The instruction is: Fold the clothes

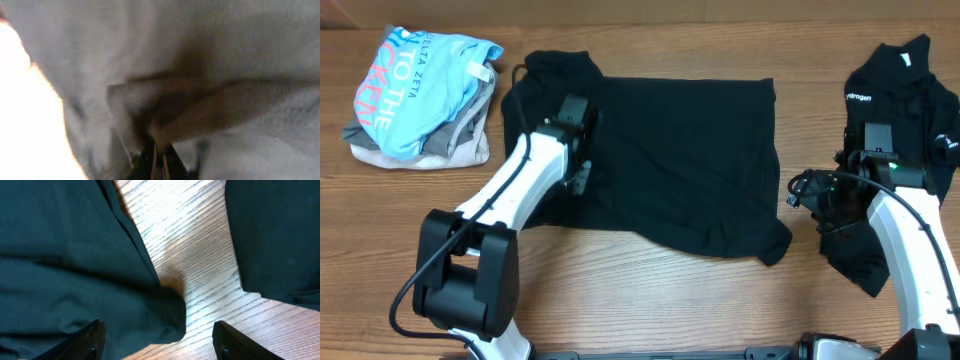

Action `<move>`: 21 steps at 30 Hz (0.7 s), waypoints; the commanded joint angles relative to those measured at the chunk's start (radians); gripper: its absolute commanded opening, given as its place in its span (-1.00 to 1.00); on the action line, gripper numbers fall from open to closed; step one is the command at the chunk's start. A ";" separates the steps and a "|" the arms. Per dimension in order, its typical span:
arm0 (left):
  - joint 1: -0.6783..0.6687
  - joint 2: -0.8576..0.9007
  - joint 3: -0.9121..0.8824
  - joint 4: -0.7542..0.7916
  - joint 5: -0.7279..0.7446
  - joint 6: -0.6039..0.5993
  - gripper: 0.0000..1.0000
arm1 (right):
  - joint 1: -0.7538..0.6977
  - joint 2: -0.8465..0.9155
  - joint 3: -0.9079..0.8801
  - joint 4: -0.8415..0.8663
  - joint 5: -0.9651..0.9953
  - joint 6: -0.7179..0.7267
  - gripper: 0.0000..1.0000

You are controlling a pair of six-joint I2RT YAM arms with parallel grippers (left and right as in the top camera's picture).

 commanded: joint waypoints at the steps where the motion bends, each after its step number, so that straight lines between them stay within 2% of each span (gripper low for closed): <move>1: 0.010 -0.002 0.173 -0.144 -0.015 -0.109 -0.92 | -0.002 0.002 -0.004 -0.018 -0.002 -0.003 0.45; 8: 0.011 -0.002 0.313 -0.299 -0.005 -0.126 -0.92 | 0.010 0.003 -0.017 -0.070 -0.027 -0.002 0.46; 15: 0.066 -0.002 0.494 -0.290 0.023 -0.144 -0.92 | 0.034 0.003 -0.135 -0.033 -0.179 -0.002 0.43; 21: 0.096 -0.002 0.634 -0.283 0.043 -0.143 -0.92 | 0.108 0.003 -0.166 -0.008 -0.196 0.005 0.43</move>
